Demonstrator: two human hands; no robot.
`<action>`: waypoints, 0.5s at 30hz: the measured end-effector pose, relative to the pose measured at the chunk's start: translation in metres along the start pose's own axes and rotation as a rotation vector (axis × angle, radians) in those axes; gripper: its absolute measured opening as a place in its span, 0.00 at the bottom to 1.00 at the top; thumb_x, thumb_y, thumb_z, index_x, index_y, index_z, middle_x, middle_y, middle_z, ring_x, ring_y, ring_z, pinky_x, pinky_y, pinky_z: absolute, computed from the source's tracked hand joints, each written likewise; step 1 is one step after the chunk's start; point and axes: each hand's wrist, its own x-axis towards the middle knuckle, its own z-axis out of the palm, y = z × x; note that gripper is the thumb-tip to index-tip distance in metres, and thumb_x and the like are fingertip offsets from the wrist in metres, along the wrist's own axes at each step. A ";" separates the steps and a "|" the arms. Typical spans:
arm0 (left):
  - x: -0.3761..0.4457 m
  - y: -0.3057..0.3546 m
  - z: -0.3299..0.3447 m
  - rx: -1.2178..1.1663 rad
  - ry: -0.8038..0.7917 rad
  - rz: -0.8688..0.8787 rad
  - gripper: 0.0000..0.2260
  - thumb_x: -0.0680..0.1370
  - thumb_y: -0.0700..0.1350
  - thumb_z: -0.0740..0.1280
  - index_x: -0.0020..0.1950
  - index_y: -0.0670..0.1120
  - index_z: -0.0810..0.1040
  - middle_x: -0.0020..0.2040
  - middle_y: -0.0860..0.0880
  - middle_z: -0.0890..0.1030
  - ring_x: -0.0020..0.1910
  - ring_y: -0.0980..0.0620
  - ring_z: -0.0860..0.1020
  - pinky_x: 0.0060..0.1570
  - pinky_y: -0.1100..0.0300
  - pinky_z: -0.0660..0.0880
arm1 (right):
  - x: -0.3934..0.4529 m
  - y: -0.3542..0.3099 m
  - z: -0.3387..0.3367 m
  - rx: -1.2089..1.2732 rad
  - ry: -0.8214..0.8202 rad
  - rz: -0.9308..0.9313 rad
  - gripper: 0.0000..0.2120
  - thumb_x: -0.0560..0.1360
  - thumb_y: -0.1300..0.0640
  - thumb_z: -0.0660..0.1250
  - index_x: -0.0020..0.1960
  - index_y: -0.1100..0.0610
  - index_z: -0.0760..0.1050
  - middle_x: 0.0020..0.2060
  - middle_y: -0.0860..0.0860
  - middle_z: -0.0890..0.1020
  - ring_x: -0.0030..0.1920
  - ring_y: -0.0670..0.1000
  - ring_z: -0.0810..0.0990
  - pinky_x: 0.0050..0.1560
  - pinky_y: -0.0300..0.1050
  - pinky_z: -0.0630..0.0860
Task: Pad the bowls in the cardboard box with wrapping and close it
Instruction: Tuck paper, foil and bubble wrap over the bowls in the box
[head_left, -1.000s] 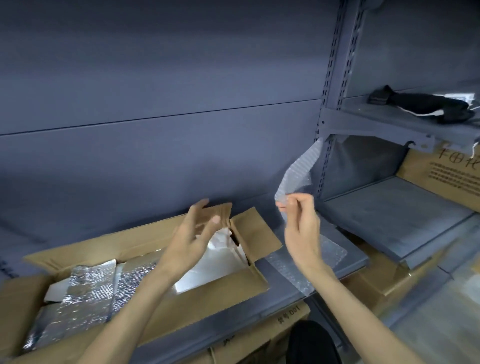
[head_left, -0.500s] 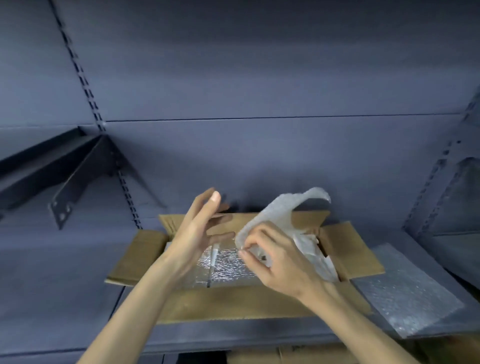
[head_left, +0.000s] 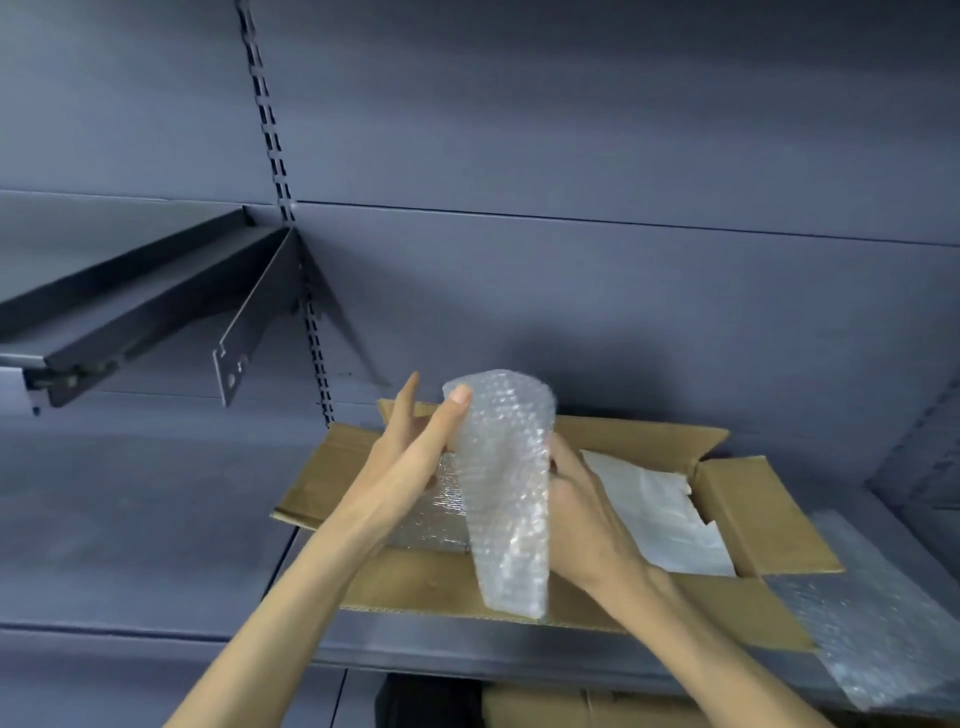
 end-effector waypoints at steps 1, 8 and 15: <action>-0.002 0.000 0.002 0.003 -0.030 -0.010 0.42 0.63 0.83 0.62 0.73 0.78 0.51 0.58 0.80 0.72 0.67 0.59 0.71 0.63 0.54 0.71 | 0.002 -0.006 -0.001 -0.049 0.033 -0.032 0.15 0.75 0.52 0.71 0.60 0.56 0.77 0.55 0.50 0.71 0.52 0.54 0.74 0.54 0.46 0.78; 0.017 -0.013 0.003 0.432 -0.014 0.000 0.47 0.72 0.55 0.76 0.80 0.58 0.47 0.68 0.47 0.76 0.66 0.44 0.76 0.60 0.55 0.72 | -0.001 -0.005 0.010 -0.024 0.337 -0.025 0.20 0.77 0.55 0.73 0.67 0.59 0.78 0.47 0.47 0.65 0.41 0.46 0.71 0.44 0.31 0.71; 0.044 -0.024 -0.014 0.690 0.203 0.262 0.43 0.74 0.48 0.78 0.80 0.55 0.53 0.37 0.50 0.81 0.40 0.44 0.81 0.42 0.49 0.76 | -0.022 0.032 0.004 0.142 0.267 0.126 0.13 0.77 0.59 0.72 0.59 0.47 0.78 0.48 0.41 0.70 0.48 0.42 0.78 0.47 0.36 0.78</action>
